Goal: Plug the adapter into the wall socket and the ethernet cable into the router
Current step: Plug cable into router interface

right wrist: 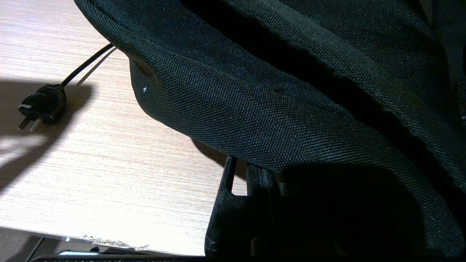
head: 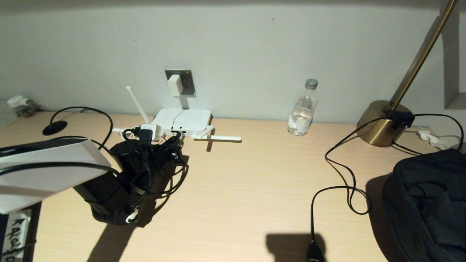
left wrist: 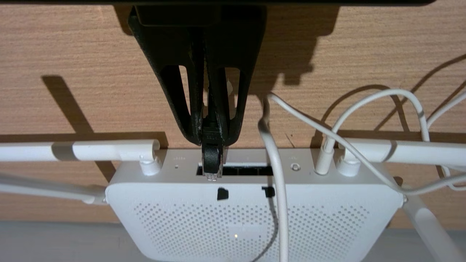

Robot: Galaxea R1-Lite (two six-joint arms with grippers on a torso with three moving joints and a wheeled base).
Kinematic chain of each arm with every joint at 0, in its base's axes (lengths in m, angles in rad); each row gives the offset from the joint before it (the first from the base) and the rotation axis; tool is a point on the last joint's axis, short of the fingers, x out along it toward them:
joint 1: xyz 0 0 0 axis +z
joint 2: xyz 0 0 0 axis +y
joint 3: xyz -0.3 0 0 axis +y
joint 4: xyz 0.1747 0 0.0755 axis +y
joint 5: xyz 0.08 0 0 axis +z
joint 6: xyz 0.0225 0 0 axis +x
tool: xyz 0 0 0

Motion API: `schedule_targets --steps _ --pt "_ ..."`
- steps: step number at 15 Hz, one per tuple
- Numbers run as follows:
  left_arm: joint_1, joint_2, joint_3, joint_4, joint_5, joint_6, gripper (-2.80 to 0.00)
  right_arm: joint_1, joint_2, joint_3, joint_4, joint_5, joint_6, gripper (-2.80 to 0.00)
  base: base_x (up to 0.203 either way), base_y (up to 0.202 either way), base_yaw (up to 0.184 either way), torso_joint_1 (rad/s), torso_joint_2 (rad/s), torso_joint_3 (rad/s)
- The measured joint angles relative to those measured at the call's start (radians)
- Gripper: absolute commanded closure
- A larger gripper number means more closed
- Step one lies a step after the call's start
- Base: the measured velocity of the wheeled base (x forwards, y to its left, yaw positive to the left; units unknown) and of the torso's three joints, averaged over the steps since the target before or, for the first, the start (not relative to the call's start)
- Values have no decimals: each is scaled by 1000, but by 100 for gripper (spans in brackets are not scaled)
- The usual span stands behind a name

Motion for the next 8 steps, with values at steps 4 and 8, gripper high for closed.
schedule_targets --steps 4,8 --pt "1 0 -1 22 2 2 0 -1 0 0 0 0 0 0 0 0 0 0 0 0" --pt "2 3 -8 32 4 2 0 -1 0 0 0 0 0 0 0 0 0 0 0 0"
